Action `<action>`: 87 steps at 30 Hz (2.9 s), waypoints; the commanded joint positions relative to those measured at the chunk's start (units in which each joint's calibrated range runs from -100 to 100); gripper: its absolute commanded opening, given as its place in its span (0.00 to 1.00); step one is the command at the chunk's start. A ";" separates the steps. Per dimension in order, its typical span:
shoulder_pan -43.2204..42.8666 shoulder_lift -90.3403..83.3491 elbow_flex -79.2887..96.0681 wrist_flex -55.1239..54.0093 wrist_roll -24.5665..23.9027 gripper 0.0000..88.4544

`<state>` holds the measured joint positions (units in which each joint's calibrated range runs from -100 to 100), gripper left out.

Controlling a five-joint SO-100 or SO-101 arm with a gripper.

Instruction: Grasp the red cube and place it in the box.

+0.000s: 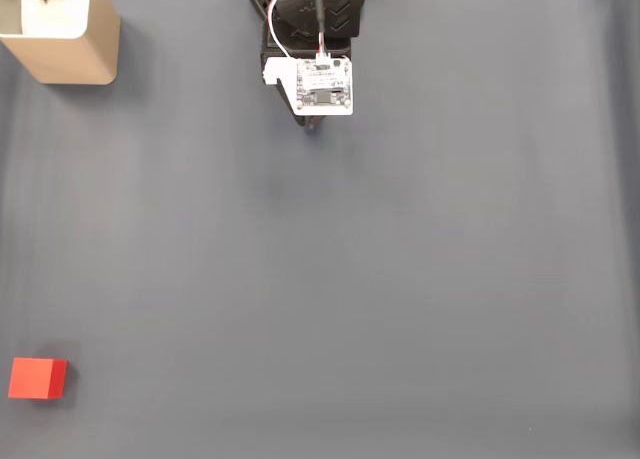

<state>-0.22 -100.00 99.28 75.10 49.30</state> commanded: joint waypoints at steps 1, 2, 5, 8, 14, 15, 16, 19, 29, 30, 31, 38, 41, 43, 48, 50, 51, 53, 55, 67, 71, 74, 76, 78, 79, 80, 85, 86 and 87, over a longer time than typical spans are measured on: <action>0.36 0.09 0.54 0.80 -0.24 0.00; 0.36 0.09 0.54 0.80 -0.24 0.00; 0.36 0.09 0.54 0.80 -0.24 0.00; 0.36 0.09 0.54 0.80 -0.24 0.00; 0.36 0.09 0.54 0.80 -0.24 0.00; 0.36 0.09 0.54 0.80 -0.24 0.00; 0.36 0.09 0.54 0.80 -0.24 0.00; 0.36 0.09 0.54 0.80 -0.24 0.00; 0.36 0.09 0.54 0.80 -0.24 0.00; 0.36 0.09 0.54 0.80 -0.24 0.00; 0.36 0.09 0.54 0.80 -0.24 0.00; 0.36 0.09 0.54 0.80 -0.24 0.00; 0.36 0.09 0.54 0.80 -0.24 0.00; 0.36 0.09 0.54 0.80 -0.24 0.00; 0.36 0.09 0.54 0.80 -0.24 0.00; 0.36 0.09 0.54 0.80 -0.24 0.00; 0.36 0.09 0.54 0.80 -0.24 0.00; 0.36 0.09 0.54 0.80 -0.24 0.00; 0.36 0.09 0.54 0.80 -0.24 0.00; 0.36 0.09 0.54 0.80 -0.44 0.00; 0.22 0.09 0.54 0.80 -0.49 0.00; 0.15 0.09 0.54 0.64 -0.44 0.00; 0.15 0.09 0.54 -0.26 -0.59 0.00; 0.15 0.09 0.54 -1.82 -0.83 0.00; 0.15 0.09 0.54 -2.72 -0.98 0.00; 0.15 0.09 0.54 -3.46 -1.07 0.00; 0.15 0.09 0.54 -7.23 -1.27 0.00; 0.15 0.09 0.54 -7.97 -1.27 0.00; 0.15 0.09 0.54 -8.62 -1.27 0.00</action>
<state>-0.22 -99.39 99.28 68.81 47.94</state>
